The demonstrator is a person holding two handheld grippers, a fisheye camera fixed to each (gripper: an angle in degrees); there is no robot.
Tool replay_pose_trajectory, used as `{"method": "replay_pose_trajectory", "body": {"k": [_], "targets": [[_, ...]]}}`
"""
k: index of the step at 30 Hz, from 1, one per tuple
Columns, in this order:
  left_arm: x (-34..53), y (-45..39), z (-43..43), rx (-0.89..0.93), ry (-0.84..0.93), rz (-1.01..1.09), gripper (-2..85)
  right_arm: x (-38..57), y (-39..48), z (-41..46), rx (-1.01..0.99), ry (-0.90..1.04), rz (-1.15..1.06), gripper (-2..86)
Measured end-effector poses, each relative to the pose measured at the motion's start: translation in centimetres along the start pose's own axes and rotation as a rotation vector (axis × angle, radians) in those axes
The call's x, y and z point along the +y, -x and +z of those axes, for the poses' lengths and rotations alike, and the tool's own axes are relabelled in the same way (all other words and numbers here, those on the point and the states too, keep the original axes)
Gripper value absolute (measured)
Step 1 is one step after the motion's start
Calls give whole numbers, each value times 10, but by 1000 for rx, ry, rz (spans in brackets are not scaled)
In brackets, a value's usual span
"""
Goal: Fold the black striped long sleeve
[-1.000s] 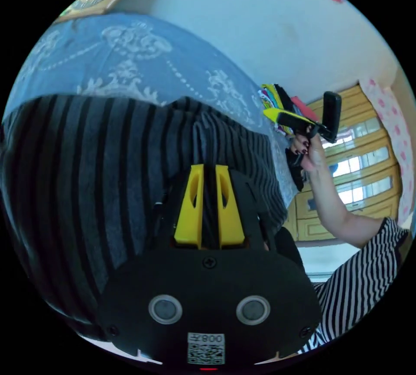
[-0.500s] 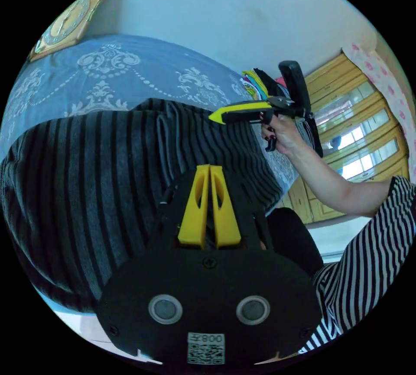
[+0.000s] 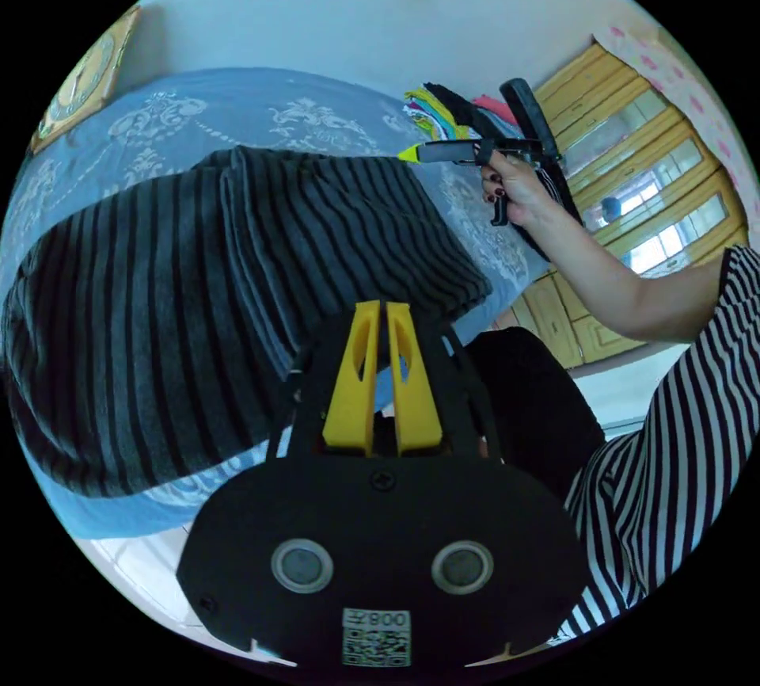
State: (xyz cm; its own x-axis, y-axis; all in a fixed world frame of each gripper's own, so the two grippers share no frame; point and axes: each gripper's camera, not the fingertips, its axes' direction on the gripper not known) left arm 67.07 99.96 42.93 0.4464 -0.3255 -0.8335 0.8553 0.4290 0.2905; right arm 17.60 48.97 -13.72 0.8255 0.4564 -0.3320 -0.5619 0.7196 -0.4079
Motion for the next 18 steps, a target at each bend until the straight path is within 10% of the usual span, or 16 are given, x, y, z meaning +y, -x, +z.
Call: {"method": "replay_pose_trajectory", "body": {"k": [18], "targets": [[69,-226,271,-318,193,482,138,238,-126,144,-491,43,467,67]]}}
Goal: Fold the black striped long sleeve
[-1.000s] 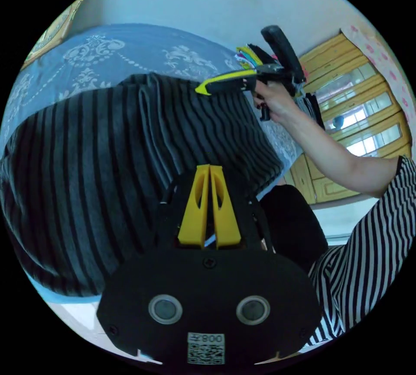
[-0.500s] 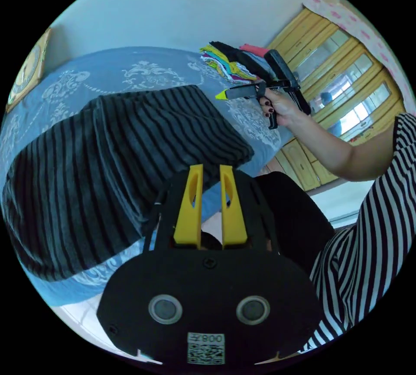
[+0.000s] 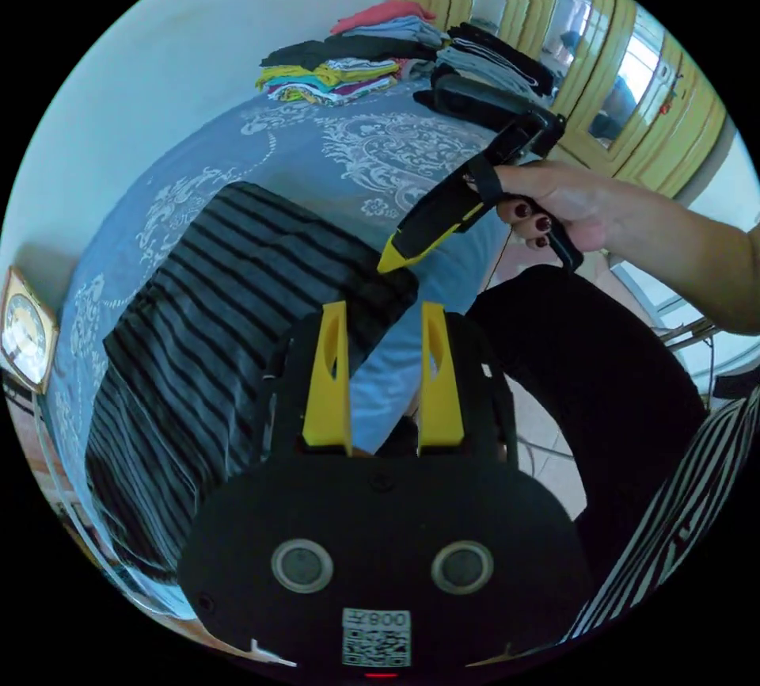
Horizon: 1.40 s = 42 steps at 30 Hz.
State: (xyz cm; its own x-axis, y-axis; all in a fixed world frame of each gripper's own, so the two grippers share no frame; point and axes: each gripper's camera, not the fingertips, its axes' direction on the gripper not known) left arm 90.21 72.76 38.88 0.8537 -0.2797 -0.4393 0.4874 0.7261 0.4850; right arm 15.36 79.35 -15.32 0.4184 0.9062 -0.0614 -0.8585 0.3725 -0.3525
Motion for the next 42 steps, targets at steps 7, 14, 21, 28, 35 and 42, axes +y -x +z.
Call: {"method": "replay_pose_trajectory", "body": {"k": [7,14,21,28,35,42], "targets": [[-6,-88,51,-348,24,24,119,5,-31,14,-103,-25,-54,39],[0,-105,58,-183,-50,-132,68,0,-95,-9,-229,-190,-50,44],[-2,-132,59,-138,-89,-155,67,-75,-140,7,-199,-155,5,109],[-7,-150,47,-108,-120,-150,68,-129,-155,39,-226,-81,67,108],[-17,-171,17,-105,-115,-117,65,-102,-153,25,-233,-84,47,64],[-22,-200,-31,-62,-87,-71,63,-46,-128,-9,-257,-157,17,45]]}}
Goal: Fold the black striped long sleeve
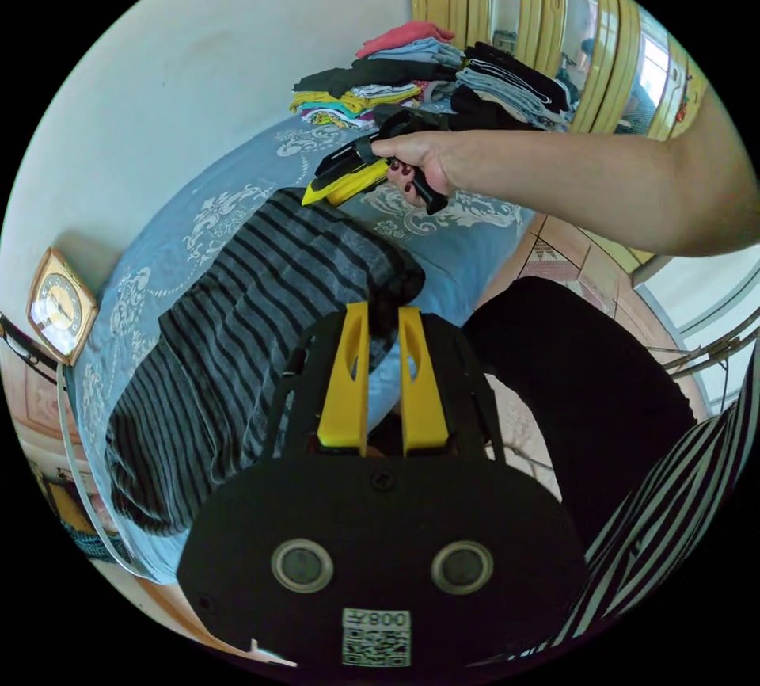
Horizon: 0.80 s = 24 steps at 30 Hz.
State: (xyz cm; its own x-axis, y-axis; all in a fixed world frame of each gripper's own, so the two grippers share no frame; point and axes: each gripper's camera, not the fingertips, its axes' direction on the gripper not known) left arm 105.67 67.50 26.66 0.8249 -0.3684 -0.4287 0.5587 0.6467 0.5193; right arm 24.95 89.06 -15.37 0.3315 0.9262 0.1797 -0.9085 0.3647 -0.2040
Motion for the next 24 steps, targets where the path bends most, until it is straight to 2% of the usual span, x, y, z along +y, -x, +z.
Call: {"method": "replay_pose_trajectory", "body": {"k": [7,11,16,24], "targets": [[-12,-17,-63,127,-30,33,62,78,23,-60,-32,-128,83,38],[-13,-3,-114,199,-73,-3,61,101,66,-75,-21,-164,81,38],[0,49,-194,273,-195,-133,63,90,155,-71,-13,-166,-33,37],[44,173,-344,443,-488,-429,63,51,315,-33,-37,-130,-206,34]]}}
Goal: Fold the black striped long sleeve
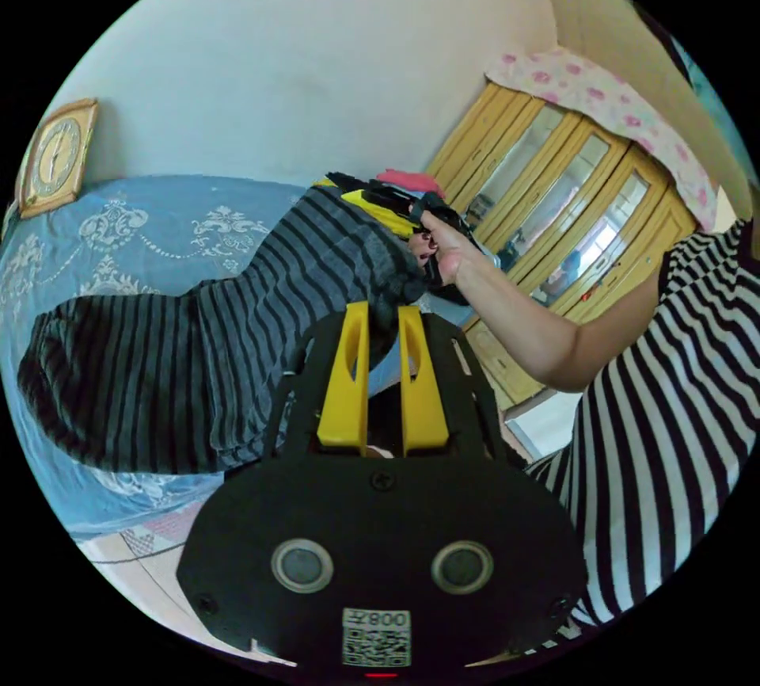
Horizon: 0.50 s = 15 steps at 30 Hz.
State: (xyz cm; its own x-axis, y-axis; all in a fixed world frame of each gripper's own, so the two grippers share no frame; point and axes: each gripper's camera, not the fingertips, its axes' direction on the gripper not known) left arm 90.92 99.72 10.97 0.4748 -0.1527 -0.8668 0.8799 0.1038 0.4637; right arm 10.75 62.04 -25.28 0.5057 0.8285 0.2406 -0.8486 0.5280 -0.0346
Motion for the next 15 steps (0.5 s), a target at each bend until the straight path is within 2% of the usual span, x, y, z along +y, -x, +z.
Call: {"method": "replay_pose_trajectory", "body": {"k": [10,15], "targets": [[-49,54,-178,76,-282,-223,64,-80,137,112,-58,107,-74,13],[-73,88,-264,30,-369,-322,65,-118,179,177,-31,186,-59,7]]}}
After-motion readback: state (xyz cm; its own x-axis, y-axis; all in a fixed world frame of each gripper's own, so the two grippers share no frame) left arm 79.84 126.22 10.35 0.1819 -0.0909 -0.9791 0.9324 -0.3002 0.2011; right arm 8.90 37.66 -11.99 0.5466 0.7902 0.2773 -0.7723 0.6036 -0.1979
